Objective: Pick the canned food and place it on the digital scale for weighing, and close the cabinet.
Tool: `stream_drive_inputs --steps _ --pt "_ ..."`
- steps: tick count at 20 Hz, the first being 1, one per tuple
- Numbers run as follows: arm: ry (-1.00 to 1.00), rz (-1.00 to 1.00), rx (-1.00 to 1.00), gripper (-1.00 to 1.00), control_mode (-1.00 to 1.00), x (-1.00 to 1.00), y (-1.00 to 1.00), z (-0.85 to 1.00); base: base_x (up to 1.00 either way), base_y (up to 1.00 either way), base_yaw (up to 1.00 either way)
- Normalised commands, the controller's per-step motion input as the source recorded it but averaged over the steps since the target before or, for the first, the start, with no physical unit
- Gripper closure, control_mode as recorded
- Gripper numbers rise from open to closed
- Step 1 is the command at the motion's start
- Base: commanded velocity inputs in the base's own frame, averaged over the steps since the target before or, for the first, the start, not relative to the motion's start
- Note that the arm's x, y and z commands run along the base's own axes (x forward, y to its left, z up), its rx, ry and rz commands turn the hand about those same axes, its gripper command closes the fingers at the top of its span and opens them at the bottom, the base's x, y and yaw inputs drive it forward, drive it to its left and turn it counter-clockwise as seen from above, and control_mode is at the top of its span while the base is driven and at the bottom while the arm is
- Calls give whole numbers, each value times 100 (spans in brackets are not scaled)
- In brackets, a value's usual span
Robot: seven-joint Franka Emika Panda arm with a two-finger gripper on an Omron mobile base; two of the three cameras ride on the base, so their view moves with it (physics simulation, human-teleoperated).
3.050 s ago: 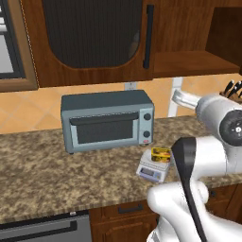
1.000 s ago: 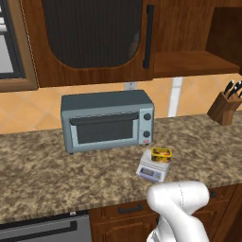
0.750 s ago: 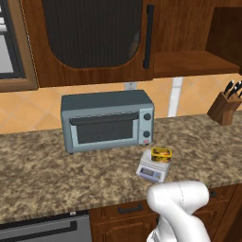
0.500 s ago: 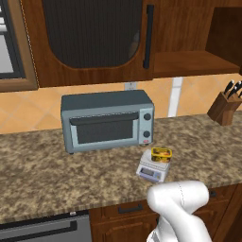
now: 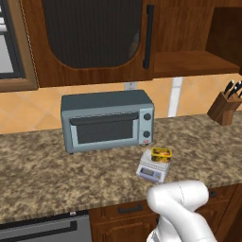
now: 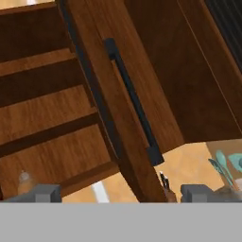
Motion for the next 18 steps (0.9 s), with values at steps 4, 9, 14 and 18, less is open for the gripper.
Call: stream_drive_inputs --steps 4,9,14,18 --pt "0 11 1 -100 -100 10 -85 3 0 0 0" --pt "0 24 2 -100 -100 20 -73 5 0 0 0" --pt "4 43 1 -100 -100 70 -13 3 0 0 0" --pt "11 48 1 -100 -100 99 16 0 0 0 0"
